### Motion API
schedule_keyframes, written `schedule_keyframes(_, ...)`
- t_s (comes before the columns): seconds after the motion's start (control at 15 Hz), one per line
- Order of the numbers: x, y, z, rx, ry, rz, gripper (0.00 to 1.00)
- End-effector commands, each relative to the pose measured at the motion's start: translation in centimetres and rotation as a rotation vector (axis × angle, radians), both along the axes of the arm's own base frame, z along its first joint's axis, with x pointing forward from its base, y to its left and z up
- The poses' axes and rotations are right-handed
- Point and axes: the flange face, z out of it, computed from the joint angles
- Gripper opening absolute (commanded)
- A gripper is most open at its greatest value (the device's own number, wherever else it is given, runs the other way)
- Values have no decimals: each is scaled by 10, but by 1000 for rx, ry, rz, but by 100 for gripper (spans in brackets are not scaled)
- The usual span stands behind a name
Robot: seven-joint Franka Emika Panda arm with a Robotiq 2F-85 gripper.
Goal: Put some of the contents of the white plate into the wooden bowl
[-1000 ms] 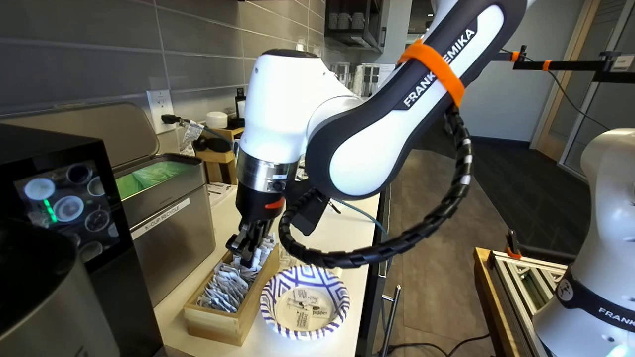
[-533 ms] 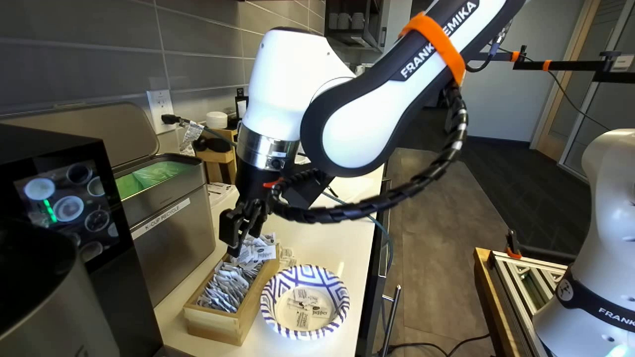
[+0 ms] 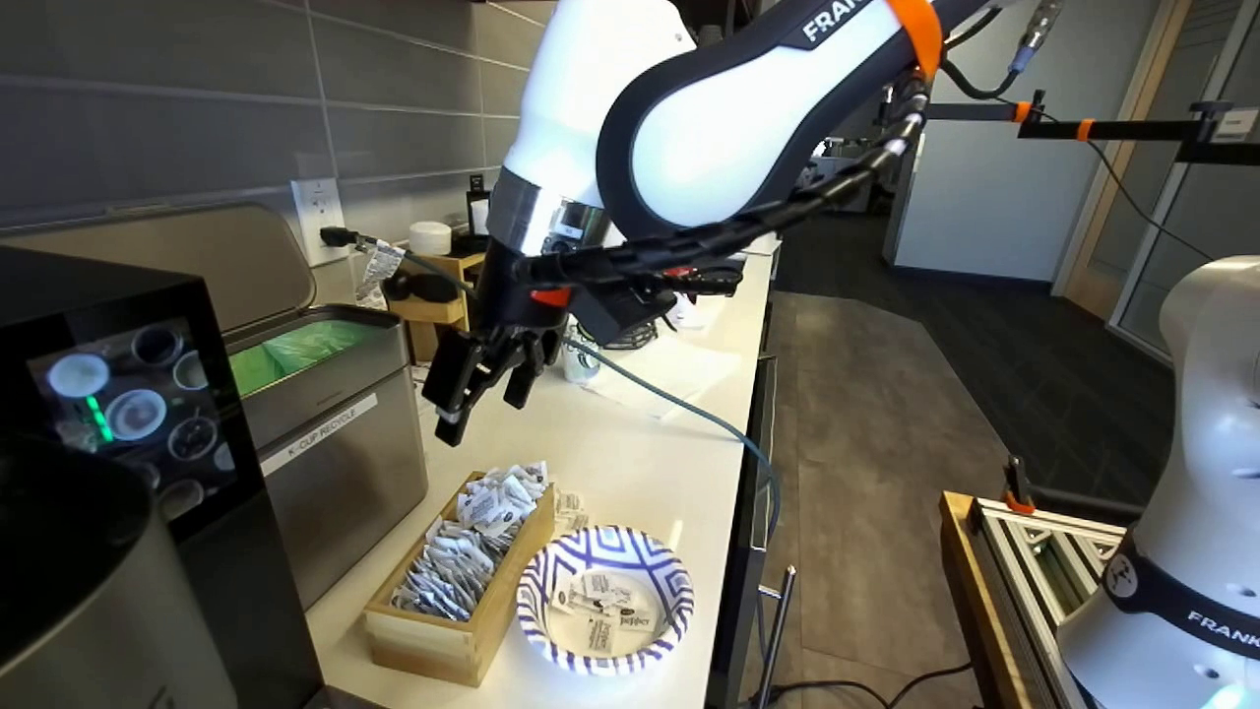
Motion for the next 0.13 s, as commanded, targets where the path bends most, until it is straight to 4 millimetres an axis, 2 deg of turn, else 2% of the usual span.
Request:
schedule_keyframes(0.0, 0, -7, 2, 1, -2, -12, 100)
schedule_keyframes(0.07, 0, -12, 3, 2, -3, -20, 100)
